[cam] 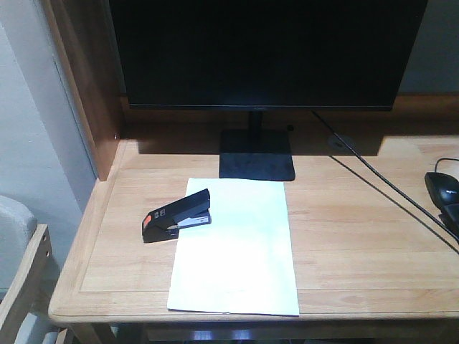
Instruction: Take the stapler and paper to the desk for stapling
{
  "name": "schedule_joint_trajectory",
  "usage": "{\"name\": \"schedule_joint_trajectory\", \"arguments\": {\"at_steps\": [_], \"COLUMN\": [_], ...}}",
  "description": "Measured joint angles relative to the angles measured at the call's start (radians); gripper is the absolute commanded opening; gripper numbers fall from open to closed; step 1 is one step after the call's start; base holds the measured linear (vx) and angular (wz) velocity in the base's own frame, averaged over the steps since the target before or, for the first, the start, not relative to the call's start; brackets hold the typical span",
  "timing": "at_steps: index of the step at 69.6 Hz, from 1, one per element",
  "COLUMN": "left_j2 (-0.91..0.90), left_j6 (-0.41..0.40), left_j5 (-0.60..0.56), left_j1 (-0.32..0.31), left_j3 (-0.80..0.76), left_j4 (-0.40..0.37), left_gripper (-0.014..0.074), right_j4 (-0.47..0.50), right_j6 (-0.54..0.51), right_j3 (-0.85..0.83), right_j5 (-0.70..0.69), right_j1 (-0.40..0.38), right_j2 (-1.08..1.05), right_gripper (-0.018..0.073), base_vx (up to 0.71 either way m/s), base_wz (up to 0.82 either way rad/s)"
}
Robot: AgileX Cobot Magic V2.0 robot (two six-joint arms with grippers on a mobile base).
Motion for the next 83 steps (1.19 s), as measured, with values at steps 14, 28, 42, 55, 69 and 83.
{"name": "schedule_joint_trajectory", "arguments": {"at_steps": [14, 28, 42, 55, 69, 83], "left_j2": [0.0, 0.0, 0.0, 0.0, 0.0, 0.0], "left_j6": [0.0, 0.0, 0.0, 0.001, 0.001, 0.001], "left_j5": [0.0, 0.001, 0.004, 0.004, 0.004, 0.004], "left_j1": [0.0, 0.0, 0.0, 0.0, 0.0, 0.0], "left_j3": [0.0, 0.0, 0.0, 0.0, 0.0, 0.0], "left_j4": [0.0, 0.0, 0.0, 0.0, 0.0, 0.0], "left_gripper": [-0.0007, -0.0007, -0.0007, -0.0007, -0.0007, -0.0007], "right_j4": [0.015, 0.015, 0.007, -0.076, -0.082, -0.082], "right_j6": [0.011, 0.034, 0.104, 0.218, 0.236, 0.237], "right_j3": [0.149, 0.168, 0.168, 0.168, 0.168, 0.168], "right_j5": [-0.081, -0.146, -0.157, -0.157, -0.156, -0.155], "right_j1": [-0.003, -0.003, -0.003, -0.003, -0.003, -0.003], "right_j2": [0.0, -0.028, -0.031, -0.031, -0.031, -0.031], "right_gripper": [-0.0009, -0.0009, -0.0009, -0.0009, -0.0009, -0.0009], "base_vx": [0.0, 0.0, 0.0, 0.0, 0.0, 0.0], "base_wz": [0.0, 0.0, 0.0, 0.0, 0.0, 0.0]}}
